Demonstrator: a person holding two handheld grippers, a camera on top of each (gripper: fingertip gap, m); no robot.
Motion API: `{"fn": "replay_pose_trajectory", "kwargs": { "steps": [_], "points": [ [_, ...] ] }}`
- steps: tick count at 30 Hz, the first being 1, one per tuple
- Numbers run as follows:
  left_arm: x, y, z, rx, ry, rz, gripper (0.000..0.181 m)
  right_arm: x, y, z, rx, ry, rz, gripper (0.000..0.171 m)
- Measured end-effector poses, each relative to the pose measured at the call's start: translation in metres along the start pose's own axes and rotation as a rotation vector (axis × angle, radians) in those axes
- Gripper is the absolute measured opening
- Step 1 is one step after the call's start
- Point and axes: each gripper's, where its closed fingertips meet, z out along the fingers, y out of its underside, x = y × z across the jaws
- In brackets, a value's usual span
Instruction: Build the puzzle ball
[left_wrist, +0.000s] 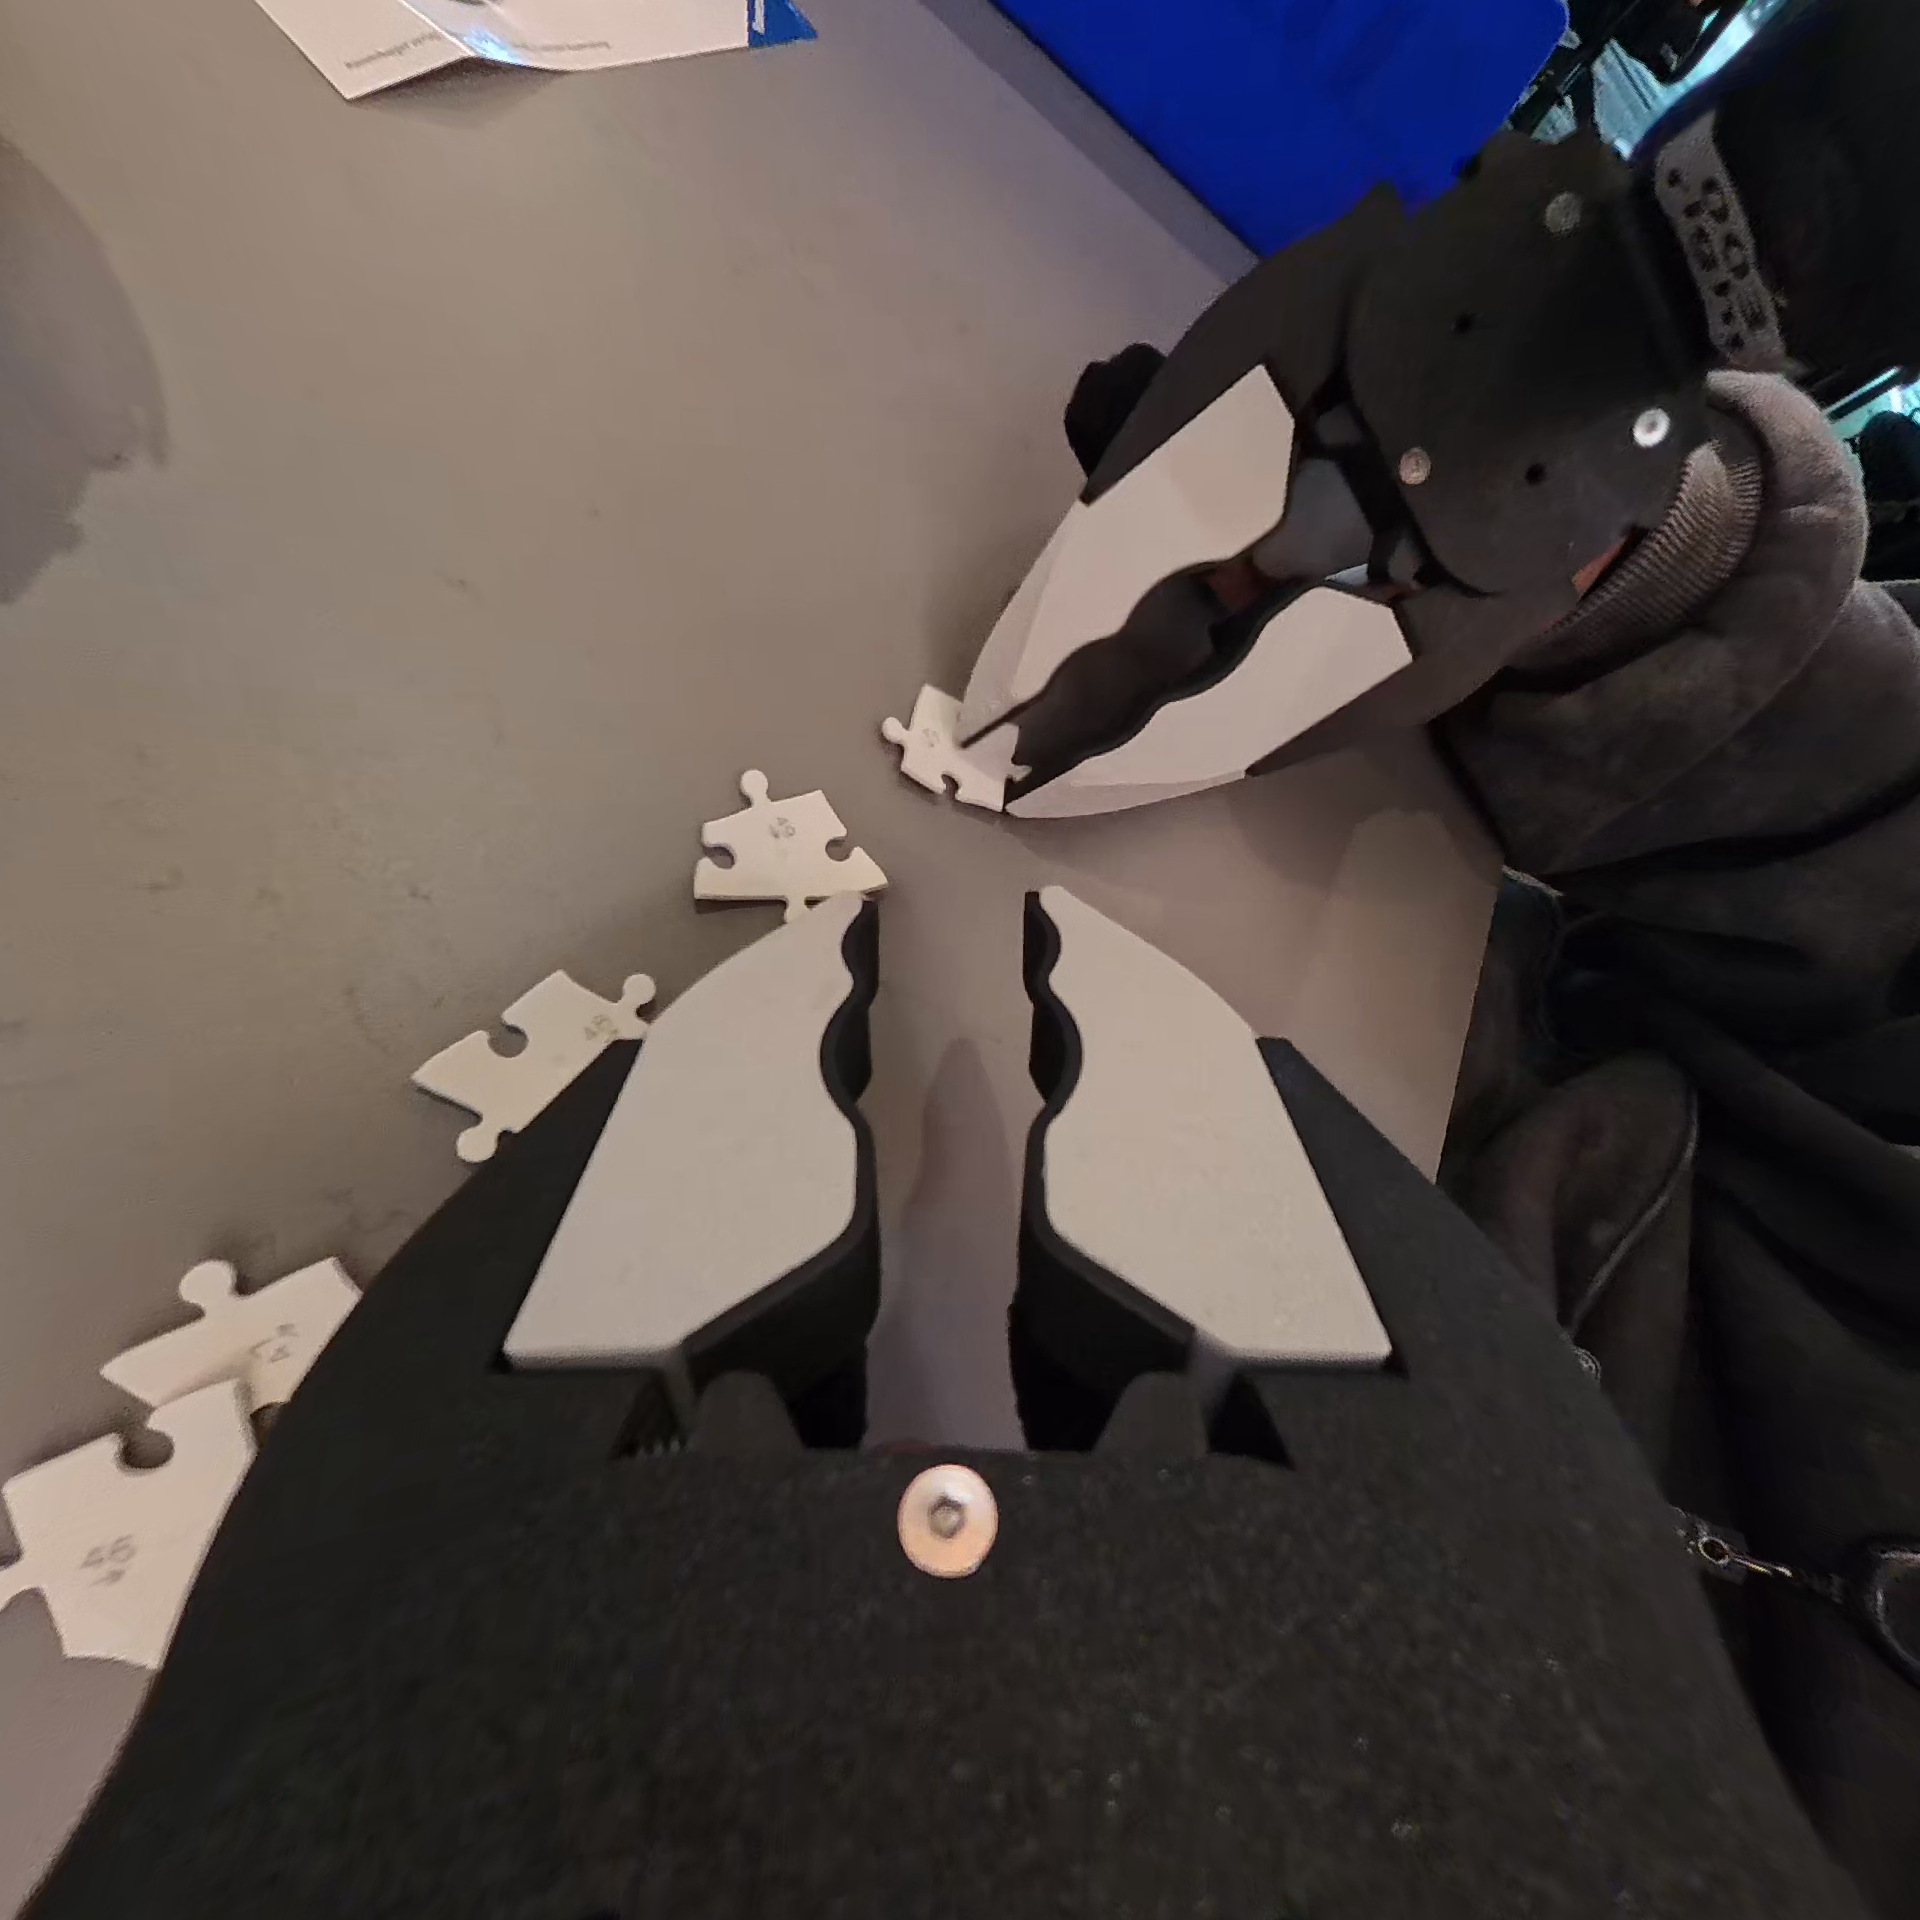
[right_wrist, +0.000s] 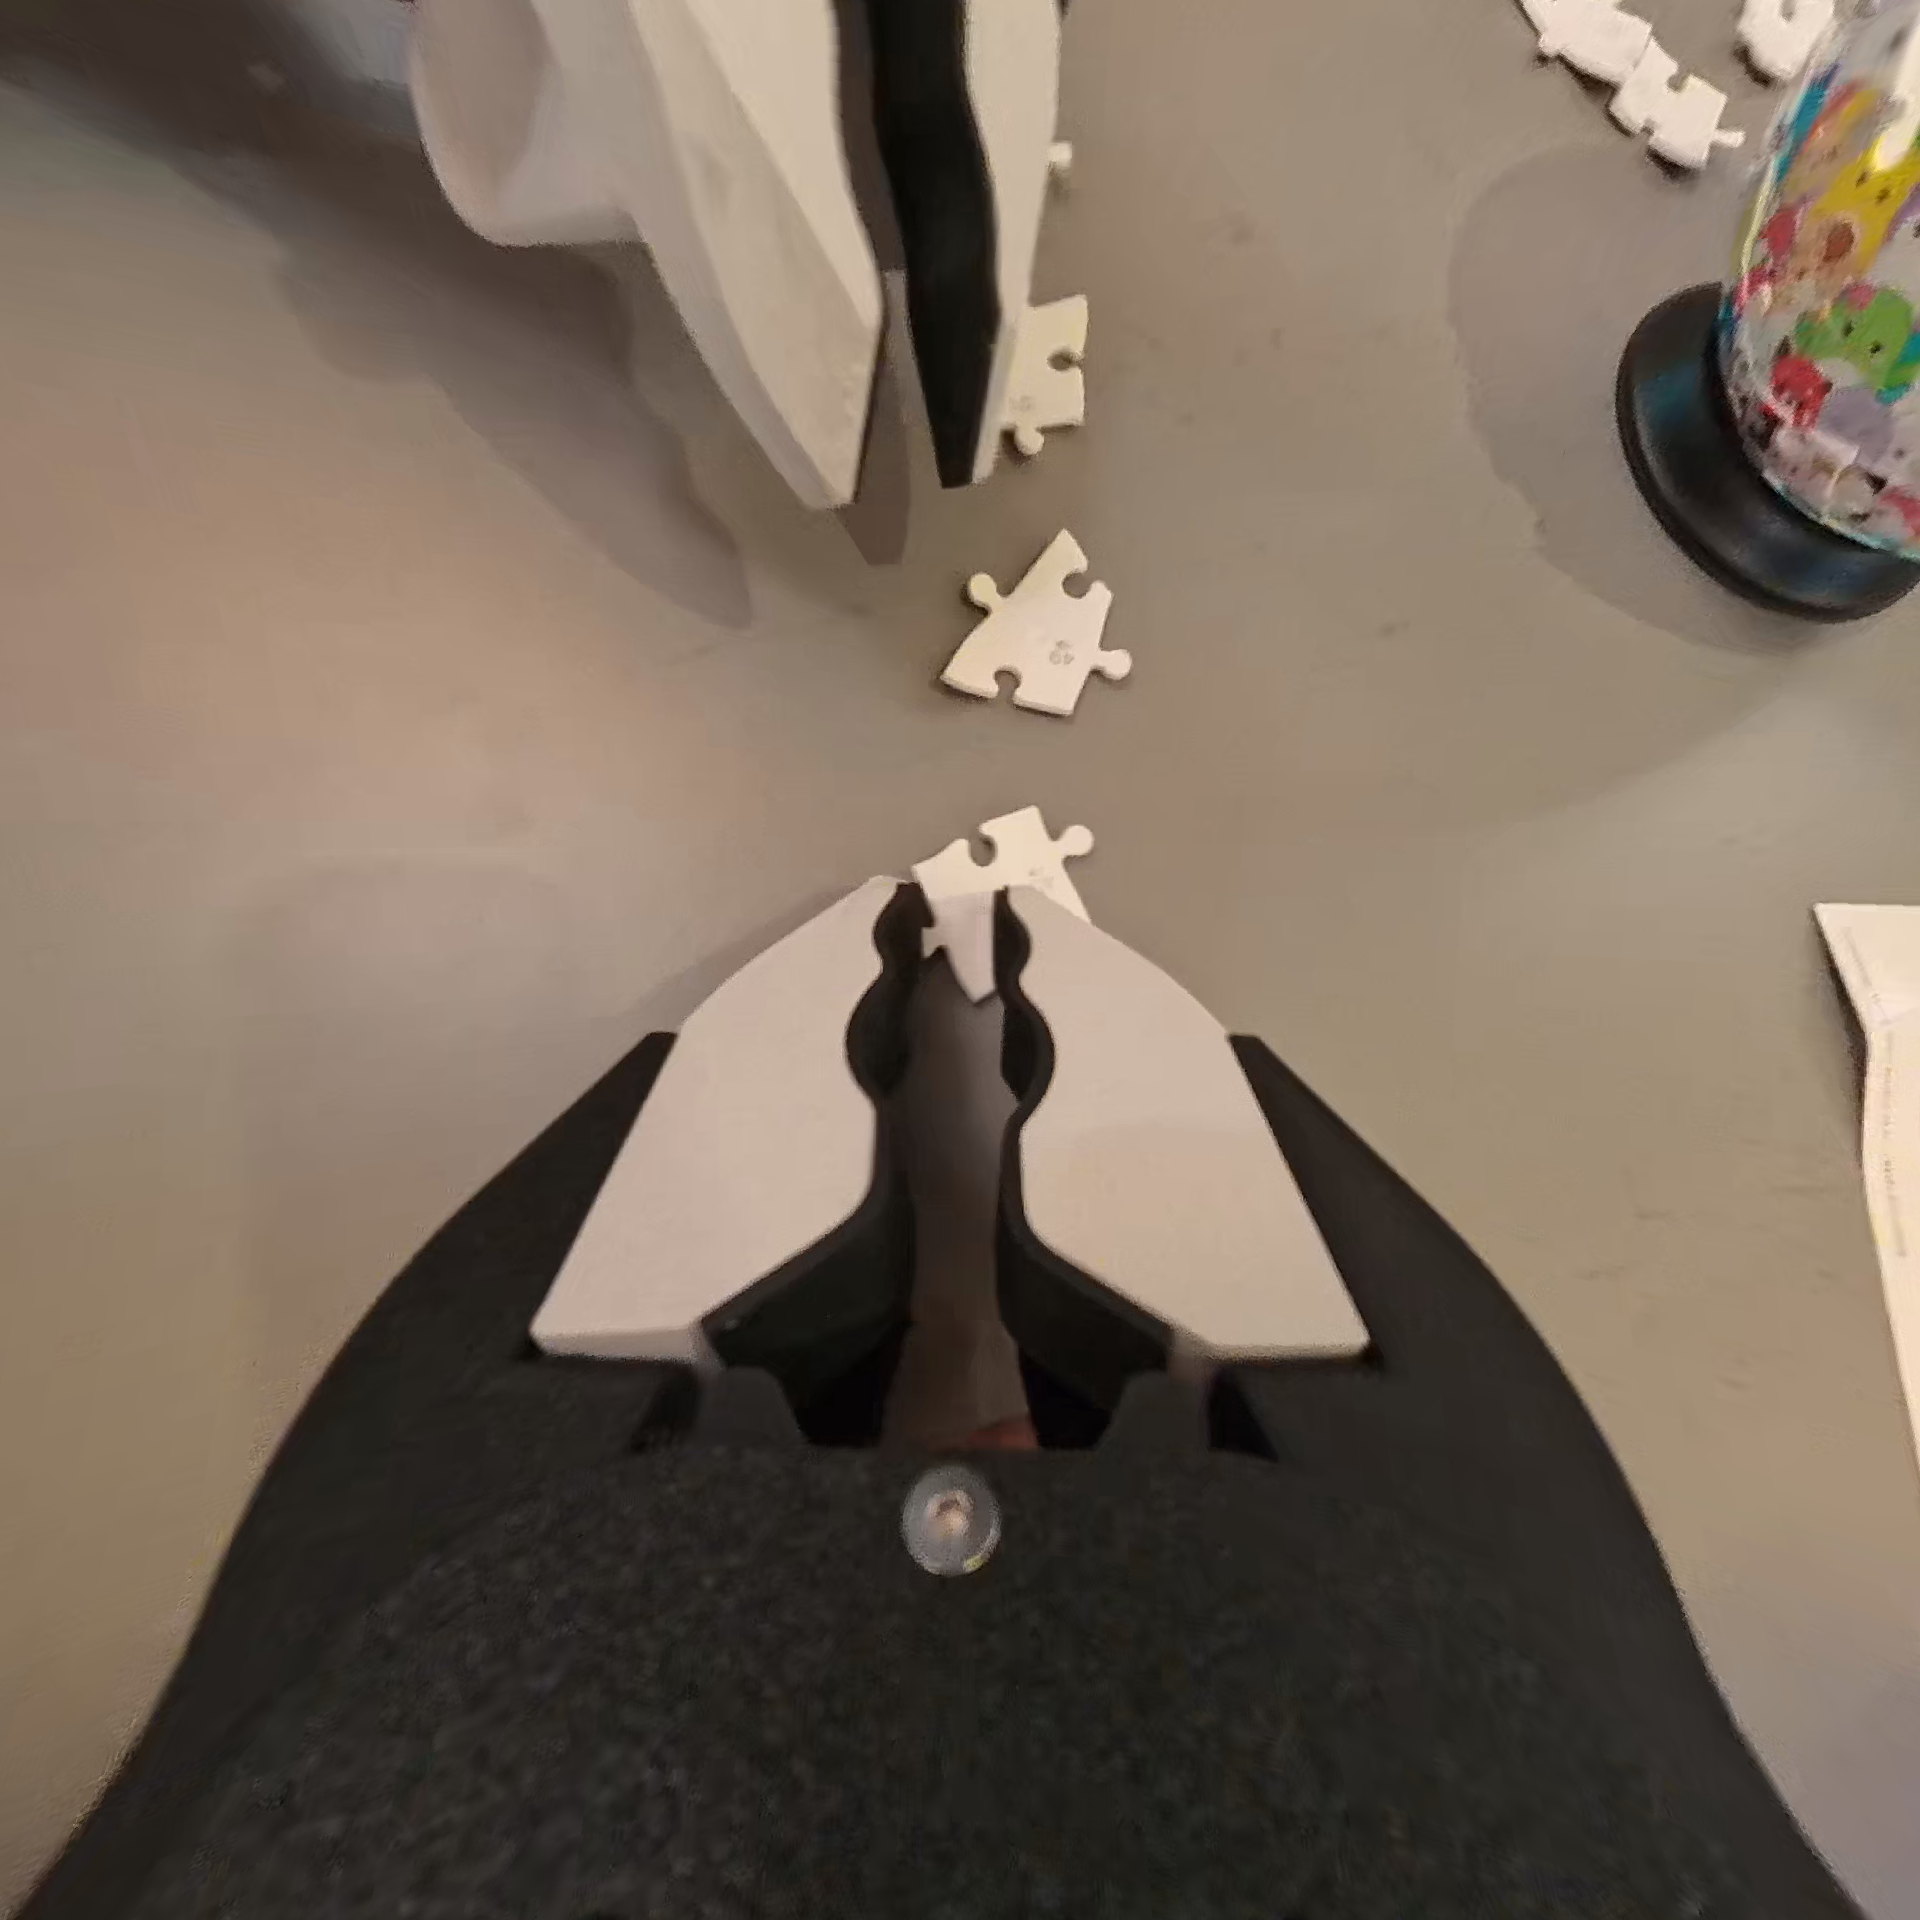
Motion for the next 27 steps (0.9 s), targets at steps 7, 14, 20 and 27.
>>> {"fn": "replay_pose_trajectory", "kwargs": {
  "steps": [7,14,20,27],
  "points": [
    [0.002,0.0,0.001,0.002,0.021,-0.02,0.026,-0.012,-0.004,0.0,-0.025,0.004,-0.128,0.0],
    [0.012,-0.003,-0.001,0.031,0.115,-0.083,0.026,-0.013,-0.041,-0.02,0.098,0.151,-0.293,0.0],
    [0.011,-0.009,-0.008,0.077,0.151,-0.12,0.026,-0.001,-0.023,-0.017,0.019,0.187,-0.178,0.022],
    [0.005,-0.012,-0.013,0.098,0.119,-0.113,0.026,0.004,-0.005,-0.004,-0.061,0.211,0.2,0.056]
  ]
}}
